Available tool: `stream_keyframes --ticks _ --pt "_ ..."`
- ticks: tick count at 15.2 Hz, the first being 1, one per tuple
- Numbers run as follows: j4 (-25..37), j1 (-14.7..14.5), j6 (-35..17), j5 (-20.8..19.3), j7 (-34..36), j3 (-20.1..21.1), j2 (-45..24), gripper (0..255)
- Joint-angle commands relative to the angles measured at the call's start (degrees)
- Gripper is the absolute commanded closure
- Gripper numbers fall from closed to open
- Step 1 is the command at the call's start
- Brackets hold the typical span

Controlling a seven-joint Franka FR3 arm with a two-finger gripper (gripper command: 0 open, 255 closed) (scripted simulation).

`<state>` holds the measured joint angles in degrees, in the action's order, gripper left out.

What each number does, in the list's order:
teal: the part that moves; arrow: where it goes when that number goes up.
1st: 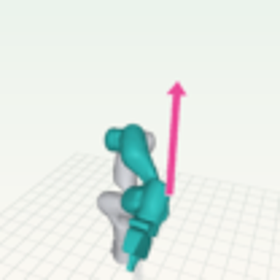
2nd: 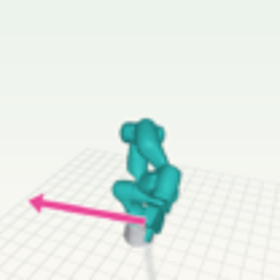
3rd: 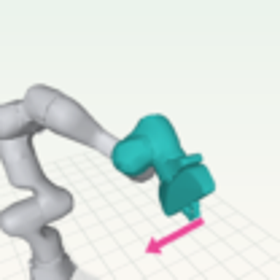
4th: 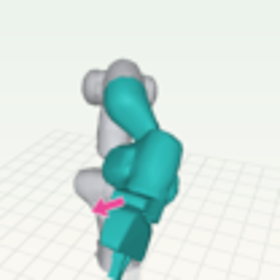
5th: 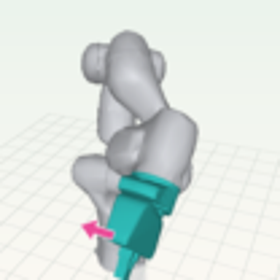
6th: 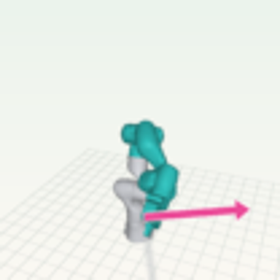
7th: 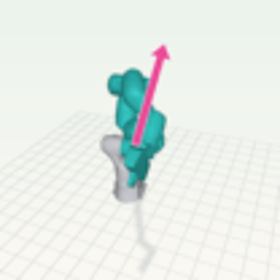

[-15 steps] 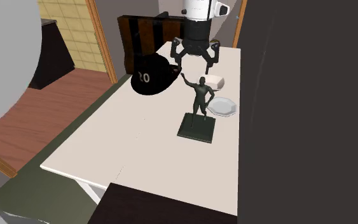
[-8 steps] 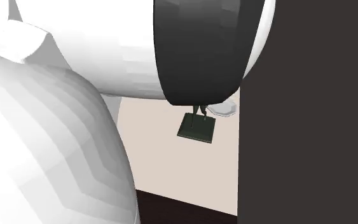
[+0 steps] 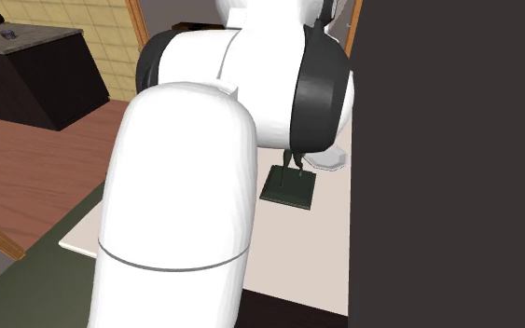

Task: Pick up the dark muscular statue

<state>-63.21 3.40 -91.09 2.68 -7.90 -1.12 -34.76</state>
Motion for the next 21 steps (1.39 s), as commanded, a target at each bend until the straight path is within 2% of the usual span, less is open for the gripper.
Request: stream_keyframes --ticks 1,7,9,10,19,21 --pt "1.45 0.04 0.01 0.01 -0.11 0.03 -1.70 0" --pt "-3.99 -0.03 -5.20 0.03 -0.30 0.02 -1.48 0" --pt "-4.00 -0.03 -5.20 0.03 -0.30 0.02 -1.47 0" --pt "-3.71 -0.08 -5.07 0.03 -0.23 0.04 -1.62 255" --pt "-3.99 -0.03 -5.20 0.03 -0.30 0.03 -1.47 255" --pt "-2.53 -0.01 -3.69 0.02 -0.24 0.03 -1.42 255"
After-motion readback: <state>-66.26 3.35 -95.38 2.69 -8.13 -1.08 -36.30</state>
